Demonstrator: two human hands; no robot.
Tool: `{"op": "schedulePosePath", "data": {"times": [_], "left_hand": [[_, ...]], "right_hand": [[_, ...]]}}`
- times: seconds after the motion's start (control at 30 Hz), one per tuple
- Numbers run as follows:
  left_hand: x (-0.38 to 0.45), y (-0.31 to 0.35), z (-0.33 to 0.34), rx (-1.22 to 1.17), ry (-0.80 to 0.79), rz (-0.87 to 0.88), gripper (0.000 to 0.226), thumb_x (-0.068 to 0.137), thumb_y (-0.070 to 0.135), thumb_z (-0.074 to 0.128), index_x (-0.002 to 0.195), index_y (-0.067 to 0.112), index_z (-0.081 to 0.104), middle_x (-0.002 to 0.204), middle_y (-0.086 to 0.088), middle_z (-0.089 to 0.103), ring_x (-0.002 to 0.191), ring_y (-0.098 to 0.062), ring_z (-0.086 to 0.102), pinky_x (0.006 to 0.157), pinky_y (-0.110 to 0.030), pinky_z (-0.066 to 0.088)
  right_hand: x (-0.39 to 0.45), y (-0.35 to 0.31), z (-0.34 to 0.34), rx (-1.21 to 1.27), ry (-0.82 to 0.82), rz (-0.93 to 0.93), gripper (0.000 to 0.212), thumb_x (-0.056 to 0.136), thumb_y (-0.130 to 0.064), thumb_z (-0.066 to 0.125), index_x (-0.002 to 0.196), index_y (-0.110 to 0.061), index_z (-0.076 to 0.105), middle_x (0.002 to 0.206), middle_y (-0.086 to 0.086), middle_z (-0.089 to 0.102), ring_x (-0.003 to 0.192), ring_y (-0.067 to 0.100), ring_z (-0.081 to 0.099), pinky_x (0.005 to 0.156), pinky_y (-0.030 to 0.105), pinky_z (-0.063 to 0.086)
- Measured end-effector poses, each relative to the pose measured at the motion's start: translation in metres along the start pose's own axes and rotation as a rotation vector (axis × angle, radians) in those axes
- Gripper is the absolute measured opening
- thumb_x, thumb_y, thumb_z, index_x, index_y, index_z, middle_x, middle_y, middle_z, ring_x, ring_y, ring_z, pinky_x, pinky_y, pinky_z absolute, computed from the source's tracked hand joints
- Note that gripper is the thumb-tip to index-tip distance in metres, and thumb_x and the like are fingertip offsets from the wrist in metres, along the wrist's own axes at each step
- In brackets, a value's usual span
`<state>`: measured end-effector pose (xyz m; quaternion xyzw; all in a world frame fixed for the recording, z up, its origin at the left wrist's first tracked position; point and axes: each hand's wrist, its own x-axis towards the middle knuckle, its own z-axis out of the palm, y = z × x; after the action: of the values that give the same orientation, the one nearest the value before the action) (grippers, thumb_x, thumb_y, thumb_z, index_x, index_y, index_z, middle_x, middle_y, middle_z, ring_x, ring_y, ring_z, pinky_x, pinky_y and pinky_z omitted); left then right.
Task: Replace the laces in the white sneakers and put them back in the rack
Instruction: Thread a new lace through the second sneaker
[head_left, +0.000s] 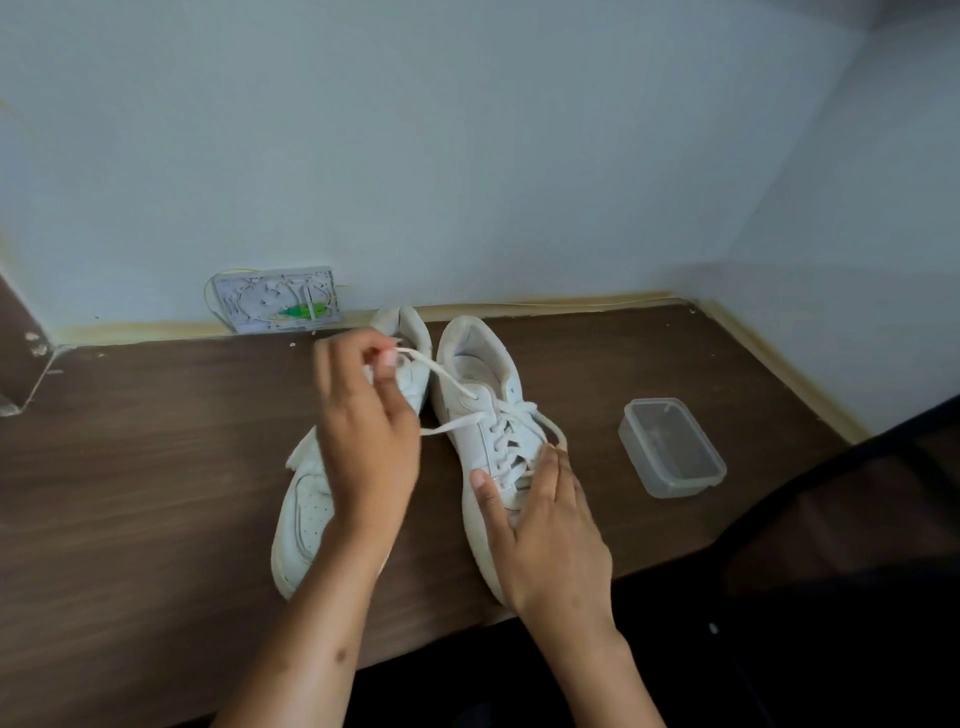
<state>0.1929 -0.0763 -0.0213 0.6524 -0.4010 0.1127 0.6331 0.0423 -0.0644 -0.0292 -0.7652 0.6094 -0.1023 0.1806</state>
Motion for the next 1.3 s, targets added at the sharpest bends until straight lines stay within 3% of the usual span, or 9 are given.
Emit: {"op": "schedulePosePath", "data": {"times": [0.1,0.2,0.3,0.53,0.63,0.8,0.93,1.17,1.3], "left_hand": [[0.006,-0.010,-0.004,0.078,-0.043,0.038,0.017,0.100,0.014,0.052,0.111,0.005,0.061,0.111,-0.011,0.055,0.104,-0.028,0.054,0.092,-0.031,0.045],[0.002,-0.011,-0.002,0.224,-0.212,0.260,0.019,0.095,0.023,0.063,0.111,0.016,0.070,0.113,-0.002,0.063,0.108,-0.023,0.051,0.099,-0.035,0.034],[-0.007,-0.010,0.007,0.258,-0.309,0.385,0.009,0.086,0.025,0.073,0.094,0.023,0.076,0.093,0.008,0.070,0.098,-0.014,0.058,0.107,-0.039,0.031],[0.005,-0.014,-0.001,0.196,-0.091,0.243,0.011,0.094,0.014,0.059,0.090,0.013,0.069,0.087,0.001,0.068,0.085,-0.025,0.060,0.100,-0.045,0.038],[0.014,-0.020,-0.011,0.225,0.022,0.155,0.013,0.097,0.014,0.057,0.097,0.011,0.070,0.091,-0.004,0.067,0.088,-0.028,0.057,0.099,-0.037,0.033],[0.006,-0.021,-0.005,0.267,-0.226,0.335,0.020,0.091,0.024,0.066,0.108,0.018,0.074,0.111,0.002,0.071,0.114,-0.019,0.059,0.111,-0.046,0.026],[-0.012,-0.011,0.008,0.269,-0.342,0.391,0.013,0.082,0.015,0.076,0.093,0.022,0.077,0.094,0.007,0.073,0.100,-0.014,0.066,0.109,-0.048,0.031],[0.018,-0.022,-0.014,0.165,-0.008,0.066,0.011,0.089,0.014,0.065,0.090,0.016,0.075,0.089,0.000,0.073,0.080,-0.025,0.065,0.095,-0.057,0.042],[0.018,-0.026,-0.015,0.226,-0.036,0.097,0.022,0.089,0.020,0.064,0.109,0.018,0.074,0.117,-0.002,0.066,0.114,-0.026,0.053,0.105,-0.046,0.033]], "right_hand": [[0.002,0.004,-0.001,-0.013,-0.023,0.003,0.092,0.090,-0.075,0.016,0.156,-0.013,0.003,0.164,0.003,0.009,0.150,0.015,0.010,0.119,0.032,0.021],[0.003,0.003,0.001,-0.028,-0.025,0.000,0.091,0.091,-0.074,0.016,0.156,-0.012,0.003,0.164,0.004,0.011,0.150,0.016,0.011,0.119,0.032,0.021],[0.003,0.003,0.001,-0.027,-0.017,-0.009,0.090,0.090,-0.073,0.015,0.155,-0.012,0.004,0.163,0.005,0.013,0.149,0.017,0.013,0.119,0.033,0.022],[0.003,0.004,0.003,-0.026,-0.008,-0.010,0.090,0.091,-0.073,0.016,0.156,-0.012,0.003,0.163,0.004,0.012,0.149,0.016,0.012,0.119,0.032,0.020],[0.004,0.005,0.002,-0.024,-0.009,-0.011,0.090,0.091,-0.074,0.016,0.156,-0.012,0.002,0.163,0.004,0.010,0.149,0.016,0.011,0.119,0.031,0.018],[0.004,0.005,0.002,-0.030,-0.007,-0.009,0.089,0.092,-0.072,0.017,0.156,-0.012,0.002,0.163,0.005,0.010,0.149,0.016,0.011,0.120,0.030,0.017],[0.004,0.005,0.003,-0.009,0.005,-0.017,0.088,0.092,-0.072,0.017,0.155,-0.011,0.004,0.163,0.005,0.012,0.149,0.017,0.012,0.120,0.031,0.017],[0.003,0.004,0.002,-0.022,-0.004,-0.005,0.089,0.091,-0.073,0.016,0.156,-0.012,0.003,0.163,0.004,0.011,0.150,0.016,0.011,0.121,0.031,0.018],[0.005,0.004,0.002,-0.025,-0.014,0.002,0.089,0.092,-0.072,0.017,0.156,-0.012,0.003,0.164,0.004,0.010,0.150,0.016,0.010,0.120,0.031,0.016]]}}
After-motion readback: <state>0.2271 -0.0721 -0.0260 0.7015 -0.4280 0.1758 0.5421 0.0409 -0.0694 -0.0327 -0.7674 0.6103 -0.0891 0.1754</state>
